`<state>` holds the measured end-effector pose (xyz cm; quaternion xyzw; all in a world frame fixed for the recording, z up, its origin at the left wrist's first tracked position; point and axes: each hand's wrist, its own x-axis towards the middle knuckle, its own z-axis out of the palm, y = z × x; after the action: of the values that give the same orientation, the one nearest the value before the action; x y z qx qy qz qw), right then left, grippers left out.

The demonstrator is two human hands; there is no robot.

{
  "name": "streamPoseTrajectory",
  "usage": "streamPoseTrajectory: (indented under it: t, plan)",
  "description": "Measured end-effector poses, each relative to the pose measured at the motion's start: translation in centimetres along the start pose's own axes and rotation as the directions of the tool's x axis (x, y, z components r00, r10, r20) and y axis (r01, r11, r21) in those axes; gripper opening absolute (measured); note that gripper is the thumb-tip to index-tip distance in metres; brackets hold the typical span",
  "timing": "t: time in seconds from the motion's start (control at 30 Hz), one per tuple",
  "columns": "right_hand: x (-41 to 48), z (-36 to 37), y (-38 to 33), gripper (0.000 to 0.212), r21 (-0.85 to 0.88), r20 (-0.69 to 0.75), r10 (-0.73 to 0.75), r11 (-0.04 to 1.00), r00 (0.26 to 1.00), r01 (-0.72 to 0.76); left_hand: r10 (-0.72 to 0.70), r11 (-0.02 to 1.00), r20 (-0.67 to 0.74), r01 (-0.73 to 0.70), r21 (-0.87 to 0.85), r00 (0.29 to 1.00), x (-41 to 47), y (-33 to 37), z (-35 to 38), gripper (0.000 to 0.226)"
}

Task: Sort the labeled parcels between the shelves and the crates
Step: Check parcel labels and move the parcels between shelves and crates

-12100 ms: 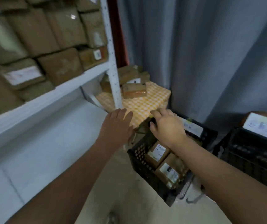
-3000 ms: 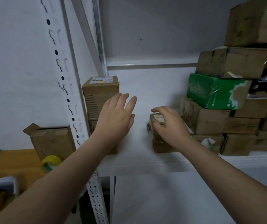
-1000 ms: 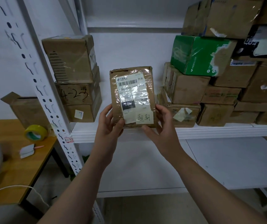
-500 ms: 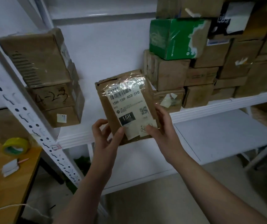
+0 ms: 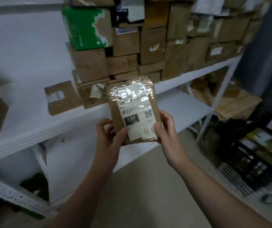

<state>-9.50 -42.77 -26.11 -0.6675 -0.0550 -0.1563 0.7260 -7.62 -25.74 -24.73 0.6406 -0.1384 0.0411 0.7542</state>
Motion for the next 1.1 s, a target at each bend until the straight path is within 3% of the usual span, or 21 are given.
streamPoseTrajectory:
  t: [0.4,0.57,0.8,1.0,1.1]
  plan:
    - [-5.5,-27.3,-3.4,0.03,-0.087,-0.364,0.022,0.995,0.931,-0.057,-0.079,0.995,0.244,0.093,-0.047,0.967,-0.2,-6.4,29.0,0.023]
    - [-6.9,-34.9,-3.5,0.043,-0.081,-0.494,0.053,0.991,0.868,-0.106,-0.122,0.985,0.352,0.157,-0.071,0.928,0.3,-9.2,37.8,0.023]
    - [-4.3,-43.1,-0.7,0.036,-0.016,-0.582,0.113,0.988,0.805,-0.151,-0.168,0.981,0.46,0.195,-0.011,0.872,4.6,-14.5,46.6,0.022]
    - [1.7,-49.9,2.4,0.042,0.037,-0.631,0.176,0.98,0.756,-0.197,-0.259,0.966,0.572,0.223,0.134,0.778,12.3,-19.3,52.6,0.018]
    - [5.2,-54.6,3.0,0.047,0.052,-0.673,0.207,0.971,0.71,-0.234,-0.315,0.949,0.666,0.219,0.227,0.676,17.1,-21.3,56.8,0.023]
